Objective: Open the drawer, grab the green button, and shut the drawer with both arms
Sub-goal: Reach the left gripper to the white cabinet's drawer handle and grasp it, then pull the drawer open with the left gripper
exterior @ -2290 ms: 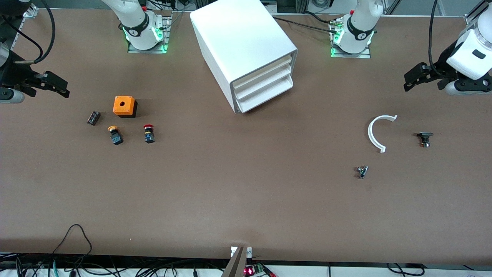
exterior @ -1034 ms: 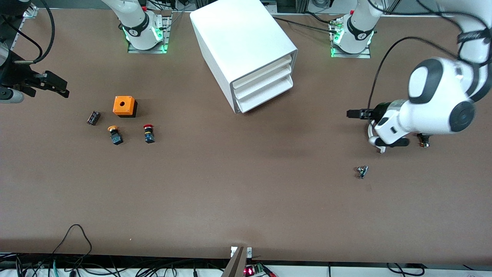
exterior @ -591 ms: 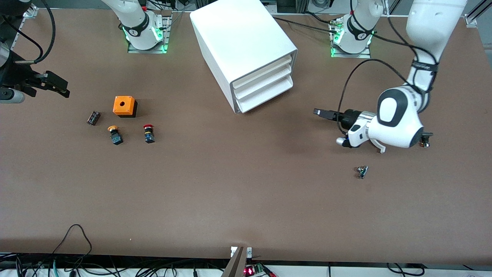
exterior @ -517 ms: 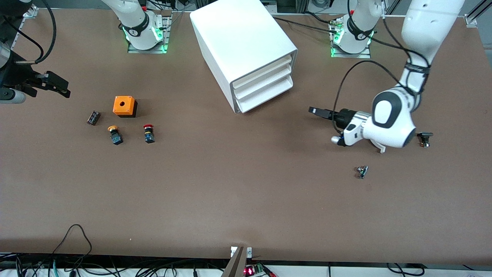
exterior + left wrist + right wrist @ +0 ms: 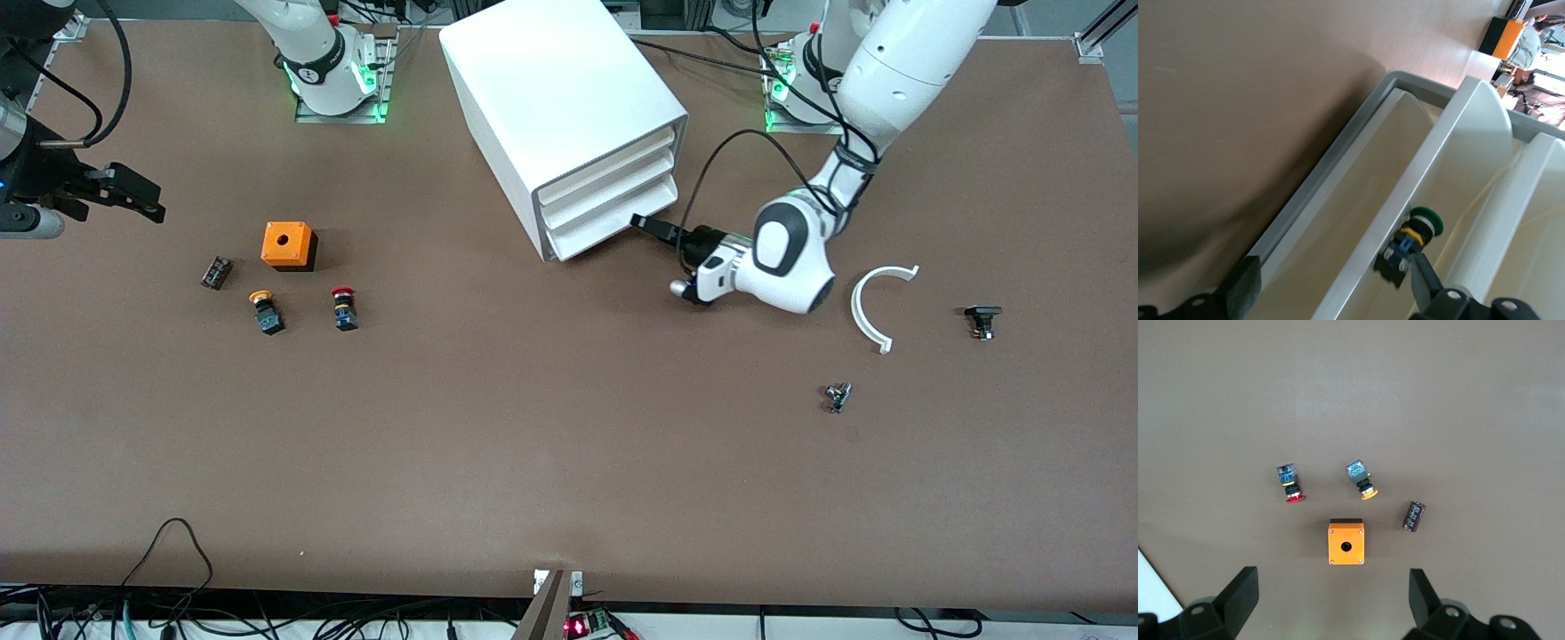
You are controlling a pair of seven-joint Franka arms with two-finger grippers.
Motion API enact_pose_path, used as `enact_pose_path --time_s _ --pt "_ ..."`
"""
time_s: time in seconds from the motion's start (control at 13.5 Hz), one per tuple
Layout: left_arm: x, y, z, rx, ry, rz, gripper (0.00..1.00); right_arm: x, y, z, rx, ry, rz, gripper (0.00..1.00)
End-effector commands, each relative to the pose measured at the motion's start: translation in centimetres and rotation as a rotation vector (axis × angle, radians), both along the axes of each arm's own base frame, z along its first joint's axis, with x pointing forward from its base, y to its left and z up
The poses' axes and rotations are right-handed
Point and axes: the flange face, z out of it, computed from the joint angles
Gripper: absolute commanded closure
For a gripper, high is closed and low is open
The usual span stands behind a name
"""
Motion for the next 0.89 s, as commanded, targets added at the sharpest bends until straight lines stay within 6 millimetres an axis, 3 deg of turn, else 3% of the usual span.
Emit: enact_pose_path --time_s 0.0,0.07,0.15,0.22,0.52,0.81 --pt "-1.2 -0.7 0.2 -0.011 -0.020 0.008 0.16 0.1 -0.1 -0.3 0.005 0.021 0.011 0.00" --pt "-1.4 -0.6 0.0 -0.009 -0.015 0.008 0.40 0.3 0.2 -0.7 0.005 0.030 0.015 0.00" --pt "-1.6 -0.5 -0.1 -0.016 -0.023 0.000 0.87 0.2 0.4 -0.8 0.008 0.038 0.018 0.00" --pt "-1.5 -0.5 -0.1 -0.021 -0.031 -0.002 1.00 0.2 0.4 -0.9 0.013 0.044 0.017 0.00" --pt "-1.0 0.2 -0.2 -0.009 -0.044 0.003 1.00 0.0 1.1 -1.1 0.057 0.062 0.013 0.00" --pt "5.6 7.3 1.0 0.080 -0.172 0.166 1.00 0.2 2.2 -2.7 0.076 0.116 0.032 0.00"
